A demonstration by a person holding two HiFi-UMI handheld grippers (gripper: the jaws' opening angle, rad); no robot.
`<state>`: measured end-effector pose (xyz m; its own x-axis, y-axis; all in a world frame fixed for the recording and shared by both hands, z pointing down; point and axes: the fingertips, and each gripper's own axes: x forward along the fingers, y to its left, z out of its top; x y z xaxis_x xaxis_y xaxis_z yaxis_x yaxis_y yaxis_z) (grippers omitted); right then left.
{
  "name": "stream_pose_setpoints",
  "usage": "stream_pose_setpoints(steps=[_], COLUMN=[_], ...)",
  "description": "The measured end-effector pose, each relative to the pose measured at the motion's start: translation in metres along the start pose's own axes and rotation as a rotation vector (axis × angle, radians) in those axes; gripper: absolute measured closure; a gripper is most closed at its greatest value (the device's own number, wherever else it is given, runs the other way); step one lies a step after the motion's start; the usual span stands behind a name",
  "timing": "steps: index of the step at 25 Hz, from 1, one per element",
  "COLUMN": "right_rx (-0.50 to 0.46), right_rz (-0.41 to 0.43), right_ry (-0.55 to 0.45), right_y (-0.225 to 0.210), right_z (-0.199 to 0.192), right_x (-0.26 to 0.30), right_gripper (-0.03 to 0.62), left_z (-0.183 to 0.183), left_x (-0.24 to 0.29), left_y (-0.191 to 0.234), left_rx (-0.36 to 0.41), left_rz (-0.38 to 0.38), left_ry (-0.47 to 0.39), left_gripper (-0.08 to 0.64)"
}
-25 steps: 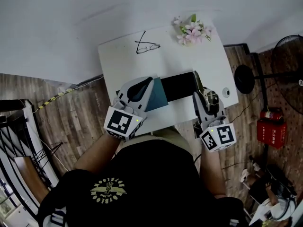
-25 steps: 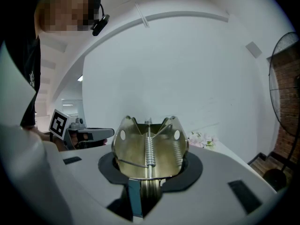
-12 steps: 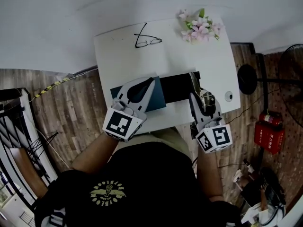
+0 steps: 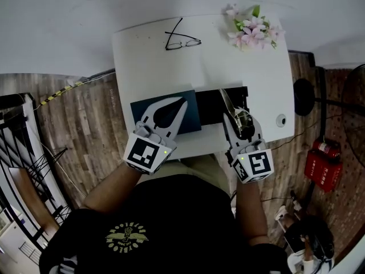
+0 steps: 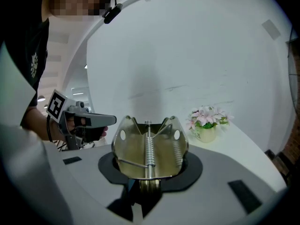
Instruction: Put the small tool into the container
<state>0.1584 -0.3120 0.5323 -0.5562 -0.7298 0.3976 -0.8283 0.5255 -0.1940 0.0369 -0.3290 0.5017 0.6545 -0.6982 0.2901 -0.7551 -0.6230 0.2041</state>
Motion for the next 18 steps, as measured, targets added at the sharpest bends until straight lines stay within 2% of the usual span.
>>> stream_pose_setpoints(steps=[3,10,15,18], right_rx=[-0.012,-0.037,-0.205,-0.252], right_rz=[0.013,0.034,0.101,0.151], right_ry=[0.041,0.123,0.214,0.267], right_y=[-0.004,-0.013,-0.014,-0.014], right_z=[-0.017,-0.053,-0.084,-0.100], right_x=[0.011,0.032,0.042,0.047], right_gripper=[0.459,0.459,0.459,0.459], left_z=[-0.008,-0.022,-0.038,-0.045], left_x=[0.003,0.012,0.021,0.027], left_y=[0.004,0.009,0.007,0.004], left_rx=[0.014,-0.026,-0.039,-0.032], left_rz=[0.010,0.023,0.024,0.023], left_ry=[0.002,0.022,0.043,0.055], left_gripper=[0.554,0.554,0.554,0.553])
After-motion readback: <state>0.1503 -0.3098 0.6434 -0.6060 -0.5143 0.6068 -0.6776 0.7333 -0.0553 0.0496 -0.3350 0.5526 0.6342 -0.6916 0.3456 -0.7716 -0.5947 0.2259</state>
